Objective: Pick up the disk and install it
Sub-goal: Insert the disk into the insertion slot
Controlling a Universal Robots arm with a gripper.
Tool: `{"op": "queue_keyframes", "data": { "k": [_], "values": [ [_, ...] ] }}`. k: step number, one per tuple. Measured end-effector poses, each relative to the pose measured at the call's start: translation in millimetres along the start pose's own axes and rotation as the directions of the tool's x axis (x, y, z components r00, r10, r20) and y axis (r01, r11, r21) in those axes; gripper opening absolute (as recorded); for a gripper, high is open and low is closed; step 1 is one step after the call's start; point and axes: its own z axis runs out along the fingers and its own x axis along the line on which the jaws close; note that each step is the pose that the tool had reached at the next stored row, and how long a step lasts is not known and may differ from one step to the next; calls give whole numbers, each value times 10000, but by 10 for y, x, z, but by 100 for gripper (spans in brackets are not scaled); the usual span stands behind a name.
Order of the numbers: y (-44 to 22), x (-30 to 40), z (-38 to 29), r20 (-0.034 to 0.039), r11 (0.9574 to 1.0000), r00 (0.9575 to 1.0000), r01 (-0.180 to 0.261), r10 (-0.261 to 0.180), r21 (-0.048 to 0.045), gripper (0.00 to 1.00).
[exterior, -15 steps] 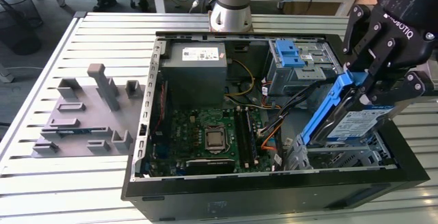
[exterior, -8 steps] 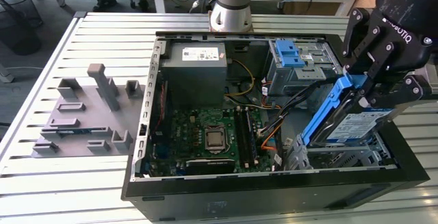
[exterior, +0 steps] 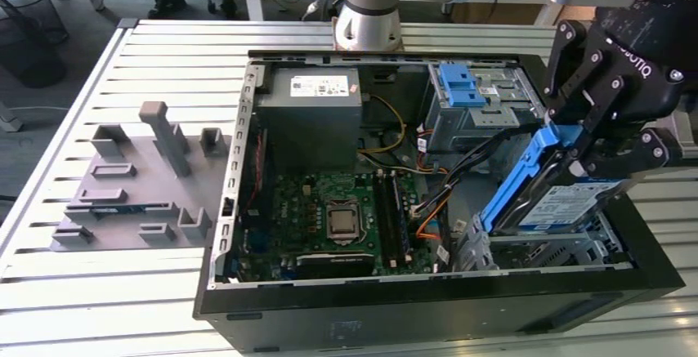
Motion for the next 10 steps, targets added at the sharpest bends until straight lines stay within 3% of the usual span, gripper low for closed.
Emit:
{"op": "queue_keyframes", "data": {
  "k": [10],
  "values": [
    [-3,11,53,26,10000,10000,0,0,-1,36]
  ]
}}
